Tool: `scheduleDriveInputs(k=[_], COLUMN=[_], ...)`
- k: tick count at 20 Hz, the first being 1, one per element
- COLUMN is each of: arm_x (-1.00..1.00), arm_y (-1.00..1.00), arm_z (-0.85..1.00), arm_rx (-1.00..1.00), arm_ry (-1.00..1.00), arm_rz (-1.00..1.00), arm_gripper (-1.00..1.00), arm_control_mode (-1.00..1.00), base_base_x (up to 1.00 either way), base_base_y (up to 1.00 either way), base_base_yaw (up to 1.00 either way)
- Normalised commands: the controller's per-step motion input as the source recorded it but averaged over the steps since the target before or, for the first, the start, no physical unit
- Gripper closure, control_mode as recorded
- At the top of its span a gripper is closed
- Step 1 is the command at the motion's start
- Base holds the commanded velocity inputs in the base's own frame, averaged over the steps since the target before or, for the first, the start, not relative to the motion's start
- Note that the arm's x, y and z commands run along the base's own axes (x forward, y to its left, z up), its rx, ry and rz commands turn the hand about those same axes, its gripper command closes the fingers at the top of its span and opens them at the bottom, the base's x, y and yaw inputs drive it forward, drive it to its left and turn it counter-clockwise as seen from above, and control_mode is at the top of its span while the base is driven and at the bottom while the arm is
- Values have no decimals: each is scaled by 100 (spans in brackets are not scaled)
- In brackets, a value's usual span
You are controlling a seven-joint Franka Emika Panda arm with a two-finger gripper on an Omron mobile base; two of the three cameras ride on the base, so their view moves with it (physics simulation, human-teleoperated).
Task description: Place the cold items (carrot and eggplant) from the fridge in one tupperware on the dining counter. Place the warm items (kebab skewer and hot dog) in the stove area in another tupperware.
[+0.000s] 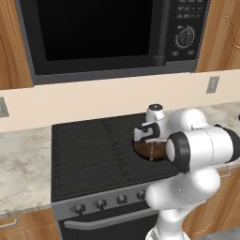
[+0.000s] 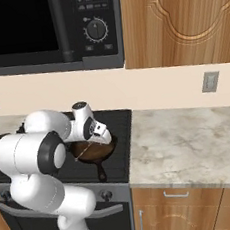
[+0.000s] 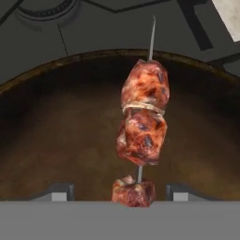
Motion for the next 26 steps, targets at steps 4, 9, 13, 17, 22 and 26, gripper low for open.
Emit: scheduleDriveInputs(k=[4, 9, 13, 17, 22, 26], arm_x=[-2, -25, -61, -68, -67, -66], arm_y=[0, 0, 0, 0, 0, 0], arm_z=[-12, 17, 63, 78, 72, 67], arm_rx=[0, 0, 4, 11, 14, 9], arm_ry=[3, -15, -21, -10, -3, 0], arm_rz=[0, -3, -10, -22, -35, -41], arm_gripper=[100, 100, 100, 100, 100, 100], arm_control_mode=[-100, -100, -100, -100, -100, -100], base_base_x=[0, 0, 0, 0, 0, 0], base_base_y=[0, 0, 0, 0, 0, 0], base_base_yaw=[0, 0, 0, 0, 0, 0])
